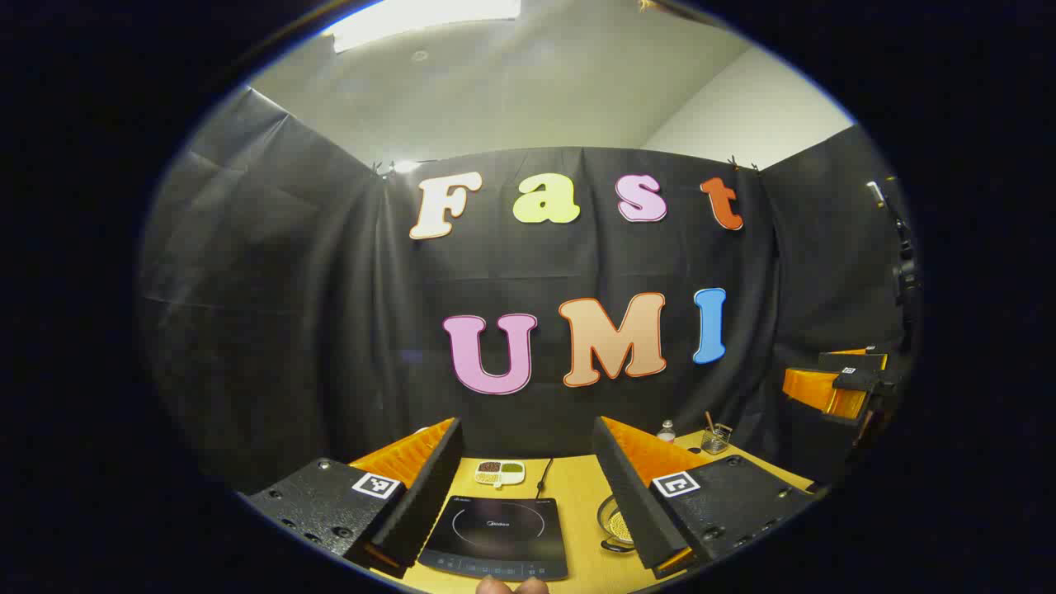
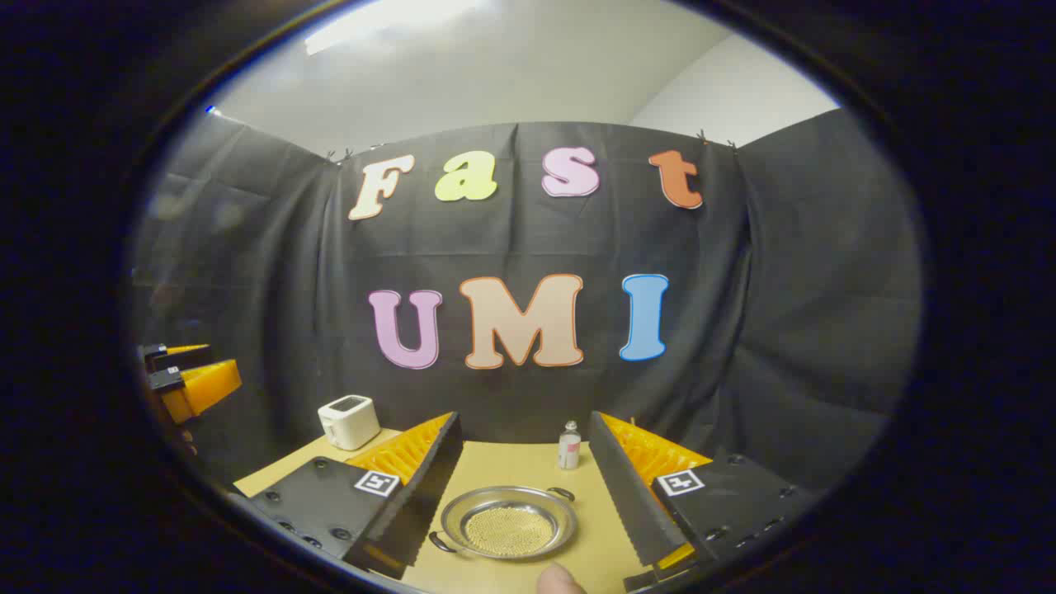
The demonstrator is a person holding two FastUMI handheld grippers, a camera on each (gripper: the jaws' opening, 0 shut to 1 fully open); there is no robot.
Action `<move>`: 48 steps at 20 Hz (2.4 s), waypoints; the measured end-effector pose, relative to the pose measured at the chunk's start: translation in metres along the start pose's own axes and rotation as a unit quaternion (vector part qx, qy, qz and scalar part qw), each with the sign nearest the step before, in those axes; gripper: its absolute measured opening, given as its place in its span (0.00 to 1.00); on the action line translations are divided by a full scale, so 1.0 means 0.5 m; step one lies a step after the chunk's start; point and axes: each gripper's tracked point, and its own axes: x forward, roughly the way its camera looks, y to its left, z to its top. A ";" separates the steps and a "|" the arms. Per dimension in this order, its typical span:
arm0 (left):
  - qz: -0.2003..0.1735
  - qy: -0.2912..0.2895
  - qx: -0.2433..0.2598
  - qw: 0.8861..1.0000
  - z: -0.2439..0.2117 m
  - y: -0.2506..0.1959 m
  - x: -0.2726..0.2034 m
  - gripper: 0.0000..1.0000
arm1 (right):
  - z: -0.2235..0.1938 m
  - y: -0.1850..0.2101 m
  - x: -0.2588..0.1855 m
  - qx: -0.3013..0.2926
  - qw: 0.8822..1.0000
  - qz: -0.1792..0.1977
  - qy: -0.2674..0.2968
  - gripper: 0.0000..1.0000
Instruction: First push the handle of the pot to place it horizontally, then grasp the pot with both hands and set it on the induction cooktop.
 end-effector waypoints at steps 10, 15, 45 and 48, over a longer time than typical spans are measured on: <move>-0.009 -0.004 -0.004 1.000 -0.010 0.043 -0.014 0.95 | 0.014 0.032 -0.005 0.005 1.000 -0.018 0.004 0.96; -0.044 -0.012 -0.019 0.999 -0.025 0.041 -0.013 0.95 | 0.034 0.050 -0.028 -0.014 0.999 -0.047 -0.010 0.94; 0.022 0.036 -0.030 0.999 -0.102 0.045 0.082 0.95 | -0.153 0.051 0.101 0.013 0.995 0.044 0.088 0.00; 0.014 0.045 -0.028 0.998 -0.136 0.066 0.105 0.95 | -0.211 0.067 0.116 0.026 0.992 0.037 0.122 0.00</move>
